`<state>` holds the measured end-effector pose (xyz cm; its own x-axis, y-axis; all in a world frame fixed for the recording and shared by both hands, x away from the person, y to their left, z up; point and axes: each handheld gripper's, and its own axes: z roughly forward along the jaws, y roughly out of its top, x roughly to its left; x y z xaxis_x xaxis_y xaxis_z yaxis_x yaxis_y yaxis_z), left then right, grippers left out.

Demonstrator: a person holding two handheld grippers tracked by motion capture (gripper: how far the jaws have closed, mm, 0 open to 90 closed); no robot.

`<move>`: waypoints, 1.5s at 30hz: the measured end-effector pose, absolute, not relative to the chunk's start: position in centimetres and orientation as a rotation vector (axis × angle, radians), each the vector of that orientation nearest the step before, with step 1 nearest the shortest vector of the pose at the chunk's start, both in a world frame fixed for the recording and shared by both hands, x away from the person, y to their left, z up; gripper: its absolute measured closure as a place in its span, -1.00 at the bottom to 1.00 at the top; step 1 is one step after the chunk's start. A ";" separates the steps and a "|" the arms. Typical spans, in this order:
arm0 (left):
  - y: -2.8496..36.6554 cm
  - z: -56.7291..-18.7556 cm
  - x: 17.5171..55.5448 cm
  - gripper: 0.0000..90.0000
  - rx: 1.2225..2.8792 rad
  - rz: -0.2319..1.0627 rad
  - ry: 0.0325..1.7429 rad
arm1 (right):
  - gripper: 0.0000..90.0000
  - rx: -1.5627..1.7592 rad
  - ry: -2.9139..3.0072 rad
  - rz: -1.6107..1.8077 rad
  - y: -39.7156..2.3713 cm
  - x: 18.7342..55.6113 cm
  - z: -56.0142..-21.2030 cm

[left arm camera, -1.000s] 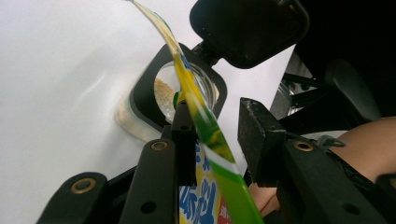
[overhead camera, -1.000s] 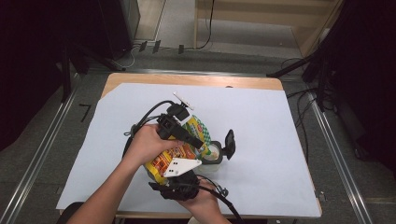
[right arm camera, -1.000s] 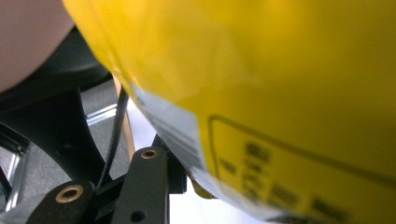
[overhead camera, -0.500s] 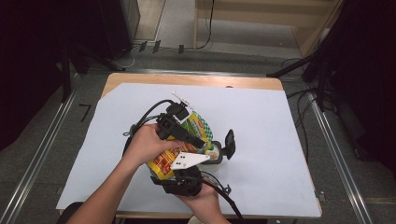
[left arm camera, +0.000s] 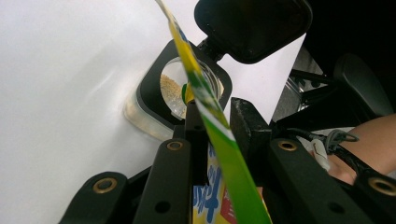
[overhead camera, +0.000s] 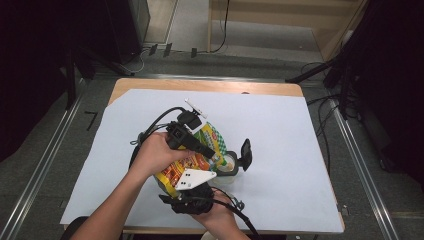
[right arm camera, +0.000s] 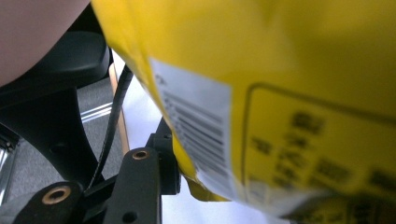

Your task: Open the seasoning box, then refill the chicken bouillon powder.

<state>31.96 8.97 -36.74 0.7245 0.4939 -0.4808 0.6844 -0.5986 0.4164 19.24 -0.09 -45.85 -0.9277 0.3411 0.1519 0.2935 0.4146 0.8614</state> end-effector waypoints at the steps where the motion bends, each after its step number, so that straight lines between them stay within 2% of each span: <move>1: 9.0 -36.7 32.0 0.73 2.338 -0.425 0.890 | 0.38 0.574 2.603 1.566 -0.1 19.3 -45.9; 7: 9.0 -36.9 32.2 0.73 2.336 -0.444 0.891 | 0.46 0.567 2.615 1.549 0.0 19.1 -45.8; 22: 8.8 -36.8 32.1 0.53 2.309 -0.470 0.894 | 0.54 0.717 2.593 1.669 -0.4 19.5 -45.9; 34: 9.0 -37.1 32.4 0.81 2.337 -0.472 0.924 | 0.52 0.629 2.605 1.644 -0.2 19.0 -45.8; 41: 9.0 -37.2 32.7 0.79 2.335 -0.487 0.931 | 0.53 0.551 2.586 1.560 0.3 18.6 -45.8; 45: 8.9 -37.0 32.7 0.69 2.319 -0.496 0.931 | 0.55 0.583 2.578 1.569 0.2 18.6 -45.8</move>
